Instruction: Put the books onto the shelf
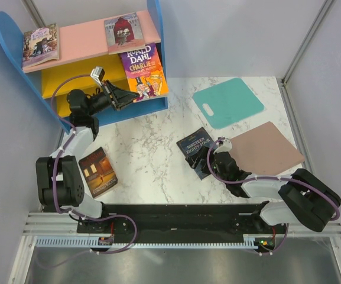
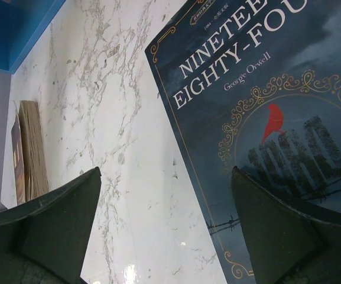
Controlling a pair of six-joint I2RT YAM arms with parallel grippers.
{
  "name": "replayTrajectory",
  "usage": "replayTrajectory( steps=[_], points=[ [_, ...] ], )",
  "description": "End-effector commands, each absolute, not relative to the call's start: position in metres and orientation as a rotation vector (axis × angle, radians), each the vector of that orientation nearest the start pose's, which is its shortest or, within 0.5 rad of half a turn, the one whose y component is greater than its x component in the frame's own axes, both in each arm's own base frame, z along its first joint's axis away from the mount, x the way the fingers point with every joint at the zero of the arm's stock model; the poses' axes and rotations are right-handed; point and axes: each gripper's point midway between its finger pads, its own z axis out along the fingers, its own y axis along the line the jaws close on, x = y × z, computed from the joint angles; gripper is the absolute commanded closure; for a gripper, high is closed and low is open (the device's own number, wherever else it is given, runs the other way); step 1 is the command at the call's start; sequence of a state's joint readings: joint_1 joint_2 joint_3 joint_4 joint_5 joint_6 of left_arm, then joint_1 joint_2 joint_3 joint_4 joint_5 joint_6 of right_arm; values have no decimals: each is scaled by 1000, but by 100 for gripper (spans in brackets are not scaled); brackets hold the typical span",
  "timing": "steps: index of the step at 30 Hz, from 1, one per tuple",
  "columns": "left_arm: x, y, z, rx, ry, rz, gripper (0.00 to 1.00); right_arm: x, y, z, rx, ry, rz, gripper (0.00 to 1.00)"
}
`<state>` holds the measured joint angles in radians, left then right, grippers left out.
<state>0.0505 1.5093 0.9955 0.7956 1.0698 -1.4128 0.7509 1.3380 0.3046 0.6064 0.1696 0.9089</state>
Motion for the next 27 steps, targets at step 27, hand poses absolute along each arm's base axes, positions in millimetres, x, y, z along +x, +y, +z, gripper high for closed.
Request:
replayTrajectory(
  steps=[27],
  points=[
    [397,-139,345,-249,1720,-1741,98,253,246,49,246,2150,844,2]
  ],
)
